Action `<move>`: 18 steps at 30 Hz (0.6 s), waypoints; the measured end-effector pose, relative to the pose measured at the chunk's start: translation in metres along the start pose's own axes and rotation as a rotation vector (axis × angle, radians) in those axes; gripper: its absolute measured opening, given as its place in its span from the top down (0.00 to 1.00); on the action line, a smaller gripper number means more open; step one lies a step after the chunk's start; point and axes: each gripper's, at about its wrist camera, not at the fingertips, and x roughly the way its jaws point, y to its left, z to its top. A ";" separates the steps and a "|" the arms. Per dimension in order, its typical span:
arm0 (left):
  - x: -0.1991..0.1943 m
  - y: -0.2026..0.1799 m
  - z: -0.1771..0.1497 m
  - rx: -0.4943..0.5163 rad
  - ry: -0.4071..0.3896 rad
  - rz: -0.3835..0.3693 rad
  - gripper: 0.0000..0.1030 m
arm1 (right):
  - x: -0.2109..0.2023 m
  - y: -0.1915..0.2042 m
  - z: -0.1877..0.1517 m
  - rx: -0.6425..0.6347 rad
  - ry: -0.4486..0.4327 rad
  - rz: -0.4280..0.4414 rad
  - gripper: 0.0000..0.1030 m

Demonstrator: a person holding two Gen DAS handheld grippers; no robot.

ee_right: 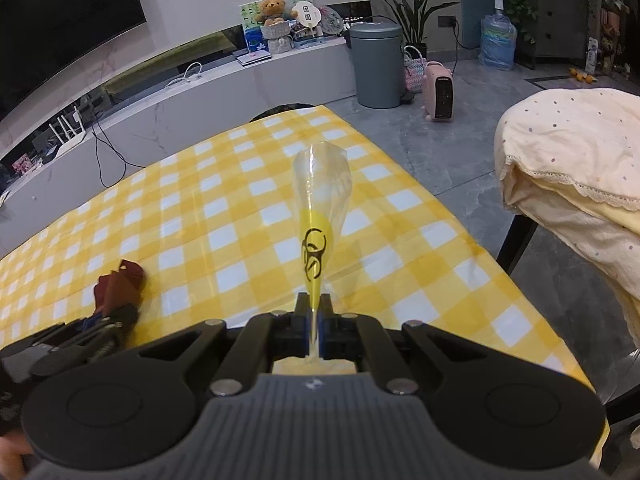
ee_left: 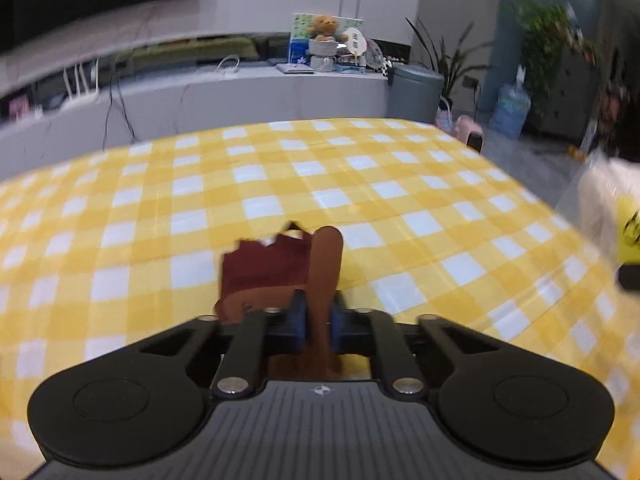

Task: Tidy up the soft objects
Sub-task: 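Grasp the clear biohazard bag with the right gripper while the left gripper grasps the brown felt, then lift and carry the brown felt and clear bag over the box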

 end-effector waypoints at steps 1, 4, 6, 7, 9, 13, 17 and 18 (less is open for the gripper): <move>-0.003 0.002 -0.001 -0.020 -0.003 -0.012 0.91 | 0.000 0.001 0.000 -0.005 -0.002 -0.002 1.00; -0.013 -0.003 -0.004 -0.018 -0.029 0.016 0.92 | 0.000 0.002 0.000 -0.015 -0.007 0.001 1.00; -0.015 -0.007 -0.002 -0.029 -0.015 -0.021 0.92 | 0.001 0.003 -0.001 -0.017 -0.002 0.017 1.00; -0.016 -0.008 -0.001 -0.041 -0.010 -0.035 0.92 | 0.001 0.004 -0.002 -0.025 0.001 0.023 1.00; -0.017 -0.016 0.001 -0.031 -0.002 -0.031 0.92 | 0.000 0.007 -0.003 -0.049 -0.002 0.026 1.00; -0.016 -0.030 0.001 -0.011 0.032 0.019 0.92 | 0.005 0.007 -0.003 -0.019 0.017 0.073 1.00; -0.019 -0.038 0.008 -0.028 0.088 0.057 0.92 | 0.014 0.008 -0.006 -0.019 0.042 0.057 1.00; -0.022 -0.040 0.010 -0.024 0.096 0.063 0.92 | 0.014 0.007 -0.006 -0.015 0.043 0.048 1.00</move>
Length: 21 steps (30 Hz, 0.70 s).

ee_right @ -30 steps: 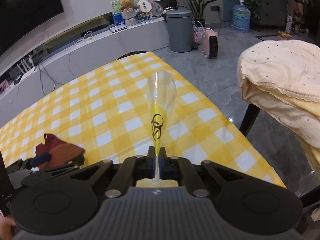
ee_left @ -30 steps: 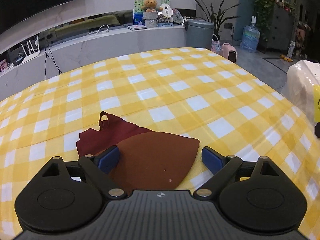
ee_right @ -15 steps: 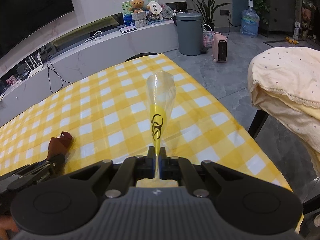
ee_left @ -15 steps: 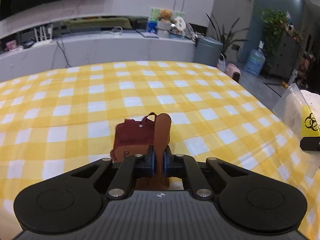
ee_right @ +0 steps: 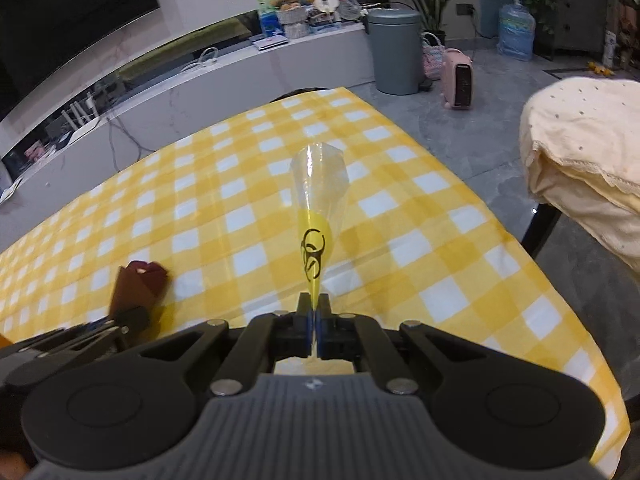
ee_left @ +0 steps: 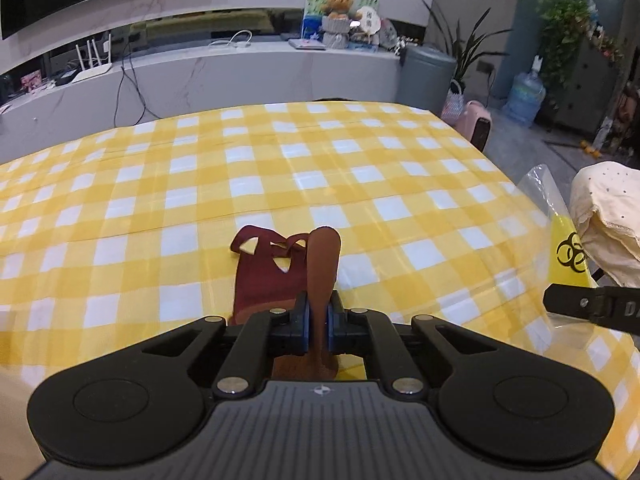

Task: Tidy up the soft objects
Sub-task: 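Lift and carry the brown felt and clear bag over the box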

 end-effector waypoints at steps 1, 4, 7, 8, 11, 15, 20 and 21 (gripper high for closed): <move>-0.004 -0.002 0.002 0.006 0.007 0.006 0.92 | 0.000 -0.001 0.000 0.014 0.000 -0.001 1.00; -0.018 -0.004 0.009 0.009 0.027 0.024 0.92 | 0.001 -0.001 0.000 0.038 0.007 0.029 1.00; -0.035 -0.003 0.016 -0.009 0.043 0.006 0.92 | 0.003 0.004 -0.004 0.028 0.014 0.015 1.00; -0.039 -0.002 0.018 -0.023 0.059 0.007 0.92 | 0.003 0.005 -0.006 0.028 0.014 0.013 1.00; -0.053 -0.003 0.020 -0.034 0.092 -0.018 0.92 | 0.007 0.006 -0.015 0.015 0.026 0.050 1.00; -0.072 -0.014 0.025 0.017 0.142 -0.051 0.93 | 0.008 -0.002 -0.023 0.074 0.055 0.082 1.00; -0.101 -0.031 0.050 0.077 0.182 -0.116 0.93 | 0.008 0.012 -0.027 0.149 0.112 0.113 1.00; -0.106 -0.033 0.057 0.096 0.185 -0.114 0.93 | 0.007 0.017 -0.027 0.159 0.126 0.133 1.00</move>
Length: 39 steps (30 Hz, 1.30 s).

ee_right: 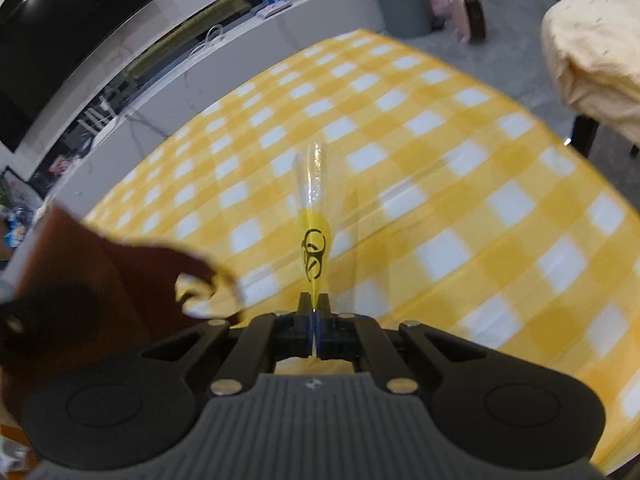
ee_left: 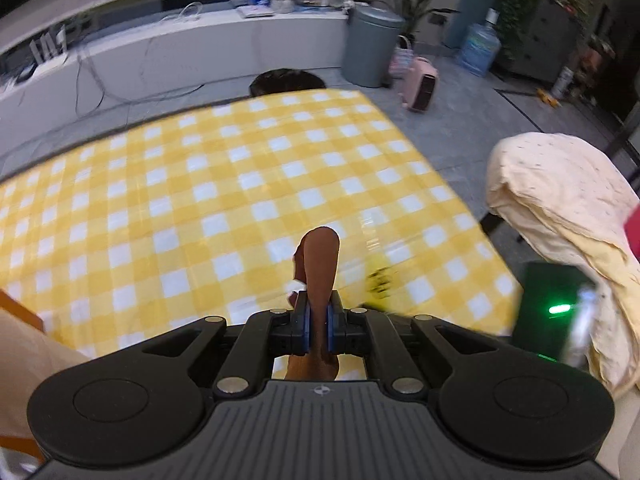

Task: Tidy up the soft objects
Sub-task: 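Lift and carry the brown felt and clear bag over the box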

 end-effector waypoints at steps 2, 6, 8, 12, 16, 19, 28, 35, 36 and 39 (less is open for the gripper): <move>-0.012 -0.003 0.011 0.018 0.019 0.002 0.92 | 0.001 0.010 0.001 0.021 0.034 0.036 1.00; -0.033 0.007 0.032 0.016 0.042 -0.001 0.93 | 0.002 0.033 0.012 0.031 0.068 0.016 1.00; -0.042 0.015 0.042 0.027 0.027 0.036 0.93 | 0.000 0.046 0.023 0.021 0.073 0.009 1.00; -0.051 0.046 0.064 -0.041 0.036 0.063 0.93 | -0.007 0.079 0.052 -0.015 0.077 -0.016 1.00; -0.062 0.088 0.084 -0.148 0.048 0.058 0.93 | -0.013 0.112 0.081 -0.026 0.071 -0.025 1.00; -0.075 0.122 0.096 -0.226 0.037 0.047 0.93 | -0.014 0.143 0.093 -0.070 0.060 -0.060 1.00; -0.094 0.234 0.098 -0.426 0.004 0.095 0.93 | -0.022 0.259 0.106 -0.239 0.083 -0.007 1.00; -0.112 0.322 0.053 -0.550 0.001 0.143 0.93 | -0.027 0.352 0.088 -0.318 0.150 0.092 1.00; -0.116 0.333 0.044 -0.562 0.004 0.144 0.93 | -0.029 0.363 0.082 -0.338 0.156 0.104 1.00; -0.124 0.354 0.017 -0.570 0.012 0.158 0.93 | -0.038 0.394 0.055 -0.382 0.191 0.186 1.00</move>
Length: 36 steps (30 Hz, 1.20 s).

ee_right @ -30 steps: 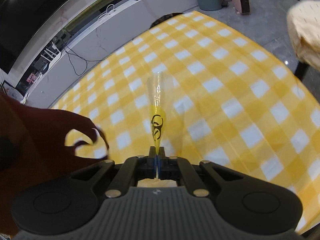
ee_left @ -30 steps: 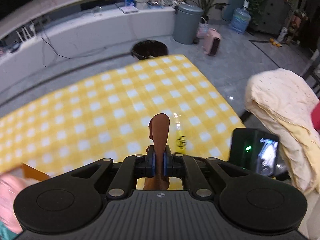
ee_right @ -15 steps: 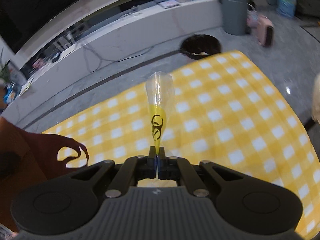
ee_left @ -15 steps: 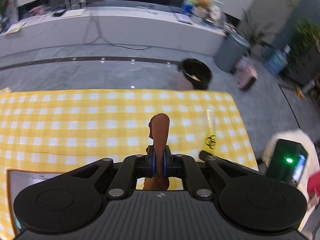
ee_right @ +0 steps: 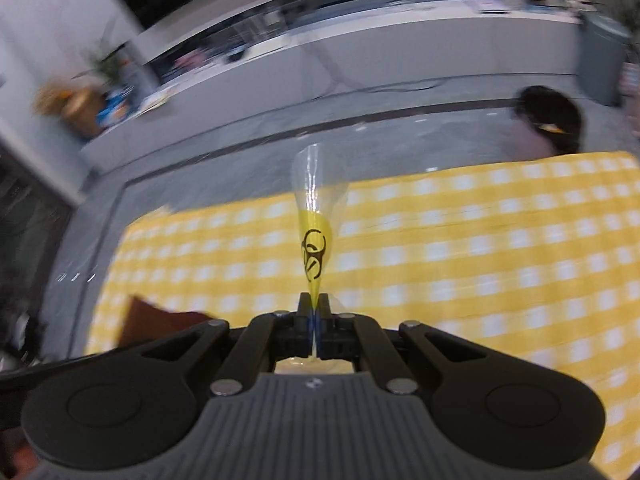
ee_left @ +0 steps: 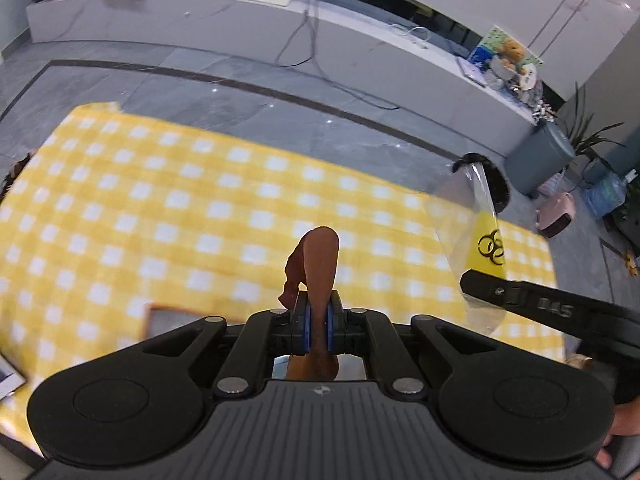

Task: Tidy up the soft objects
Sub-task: 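Lift and carry the brown felt and clear bag over the box, then lower the brown felt and clear bag into the box and open both grippers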

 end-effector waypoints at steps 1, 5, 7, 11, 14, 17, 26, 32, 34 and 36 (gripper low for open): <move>-0.001 0.010 -0.005 -0.002 0.002 0.004 0.93 | 0.001 0.013 -0.007 -0.026 0.014 0.026 1.00; -0.004 0.046 -0.027 -0.025 0.022 -0.033 0.93 | 0.004 0.059 -0.045 -0.155 0.059 0.059 1.00; 0.000 0.057 -0.039 -0.016 0.030 -0.030 0.93 | 0.009 0.078 -0.067 -0.210 0.090 0.074 1.00; 0.002 0.085 -0.069 -0.025 0.029 -0.070 0.93 | 0.026 0.096 -0.106 -0.310 0.144 0.070 1.00; 0.013 0.093 -0.089 -0.013 0.024 -0.102 0.93 | 0.041 0.099 -0.133 -0.358 0.174 0.050 1.00; 0.023 0.089 -0.099 0.008 -0.002 -0.066 0.93 | 0.064 0.101 -0.152 -0.415 0.177 -0.025 1.00; 0.040 0.086 -0.113 0.053 -0.029 -0.023 0.92 | 0.092 0.083 -0.167 -0.424 0.192 -0.042 1.00; 0.042 0.101 -0.109 -0.055 -0.053 -0.074 0.40 | 0.088 0.086 -0.169 -0.484 0.155 -0.019 1.00; 0.041 0.106 -0.107 -0.076 -0.085 -0.066 0.18 | 0.089 0.086 -0.169 -0.482 0.156 -0.016 1.00; 0.038 0.110 -0.107 -0.084 -0.130 -0.066 0.17 | 0.091 0.087 -0.171 -0.498 0.159 -0.021 1.00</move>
